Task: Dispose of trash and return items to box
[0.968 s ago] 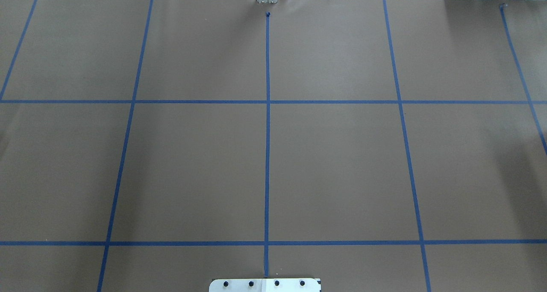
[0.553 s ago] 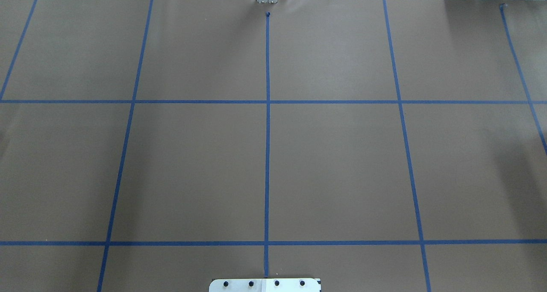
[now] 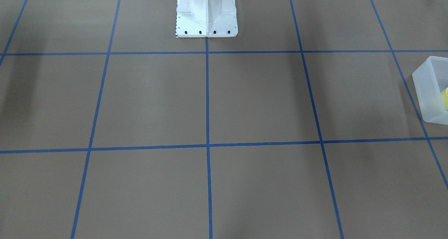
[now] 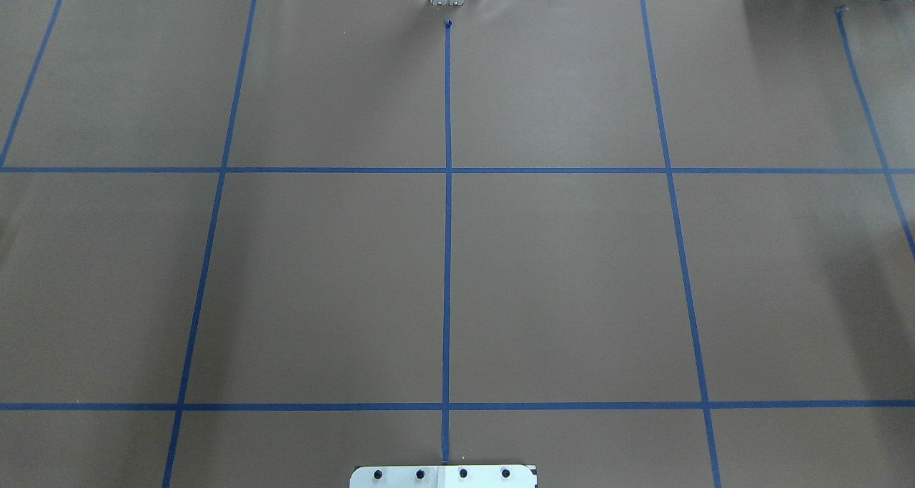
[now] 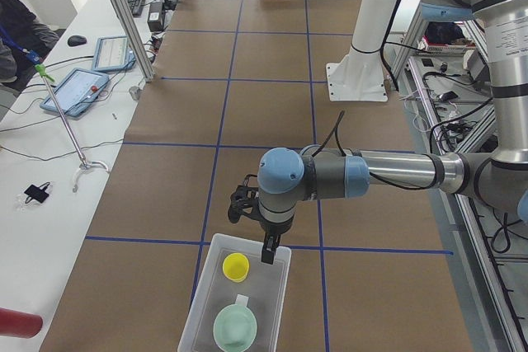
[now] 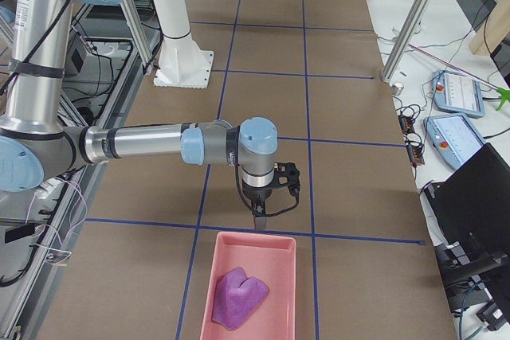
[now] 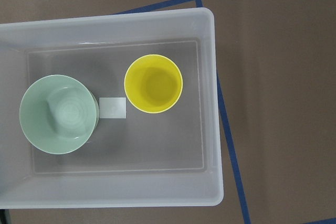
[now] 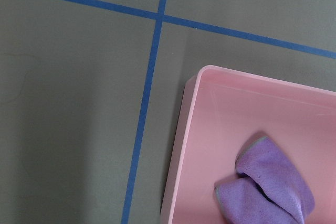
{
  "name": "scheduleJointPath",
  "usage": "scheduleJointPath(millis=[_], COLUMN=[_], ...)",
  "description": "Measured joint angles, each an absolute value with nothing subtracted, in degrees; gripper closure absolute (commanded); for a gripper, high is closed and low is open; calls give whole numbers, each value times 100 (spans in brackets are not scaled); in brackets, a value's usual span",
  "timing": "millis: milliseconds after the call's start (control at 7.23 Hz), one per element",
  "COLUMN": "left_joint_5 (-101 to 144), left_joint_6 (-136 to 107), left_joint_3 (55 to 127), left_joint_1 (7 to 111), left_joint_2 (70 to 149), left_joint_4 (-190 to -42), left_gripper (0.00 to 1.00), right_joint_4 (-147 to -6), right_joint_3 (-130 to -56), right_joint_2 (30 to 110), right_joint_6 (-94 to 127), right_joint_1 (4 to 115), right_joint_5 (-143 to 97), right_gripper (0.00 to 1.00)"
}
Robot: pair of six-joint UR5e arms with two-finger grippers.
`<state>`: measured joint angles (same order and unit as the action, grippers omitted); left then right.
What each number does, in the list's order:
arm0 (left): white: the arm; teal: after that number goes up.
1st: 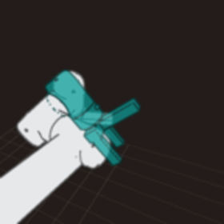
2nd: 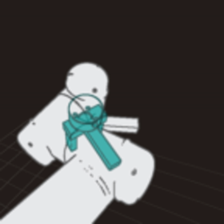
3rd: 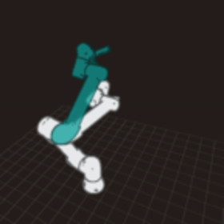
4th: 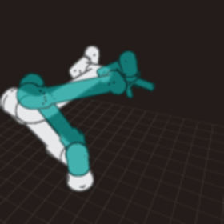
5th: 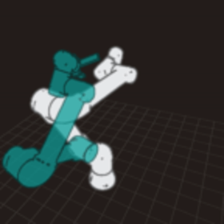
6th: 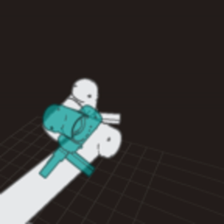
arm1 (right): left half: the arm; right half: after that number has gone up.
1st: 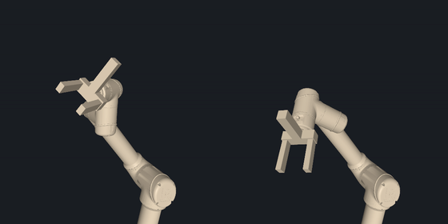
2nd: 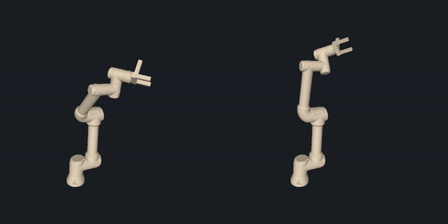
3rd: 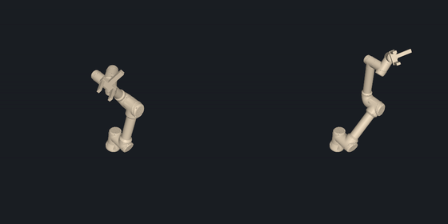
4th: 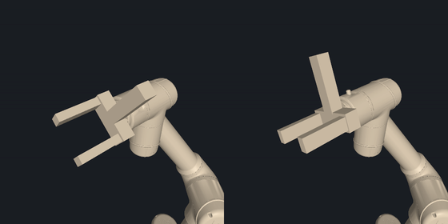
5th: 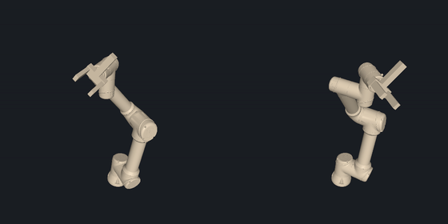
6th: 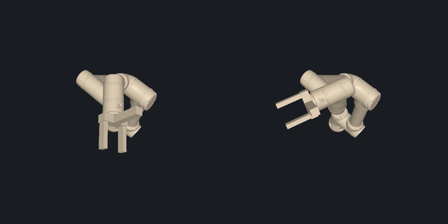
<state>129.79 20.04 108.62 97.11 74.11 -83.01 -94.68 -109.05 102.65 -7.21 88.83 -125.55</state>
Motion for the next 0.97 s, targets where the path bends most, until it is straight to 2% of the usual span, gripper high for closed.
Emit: scheduleJointPath(millis=[968], left_joint_5=[12715], left_joint_6=[2013], left_joint_3=[10906], left_joint_1=[9711], left_joint_2=[7377], left_joint_4=[-8329], left_gripper=[2], right_joint_4=[-9474], right_joint_3=[-11136], right_joint_2=[10314], right_joint_6=[-729], right_joint_1=[8886], right_joint_5=[-12550], right_gripper=[0])
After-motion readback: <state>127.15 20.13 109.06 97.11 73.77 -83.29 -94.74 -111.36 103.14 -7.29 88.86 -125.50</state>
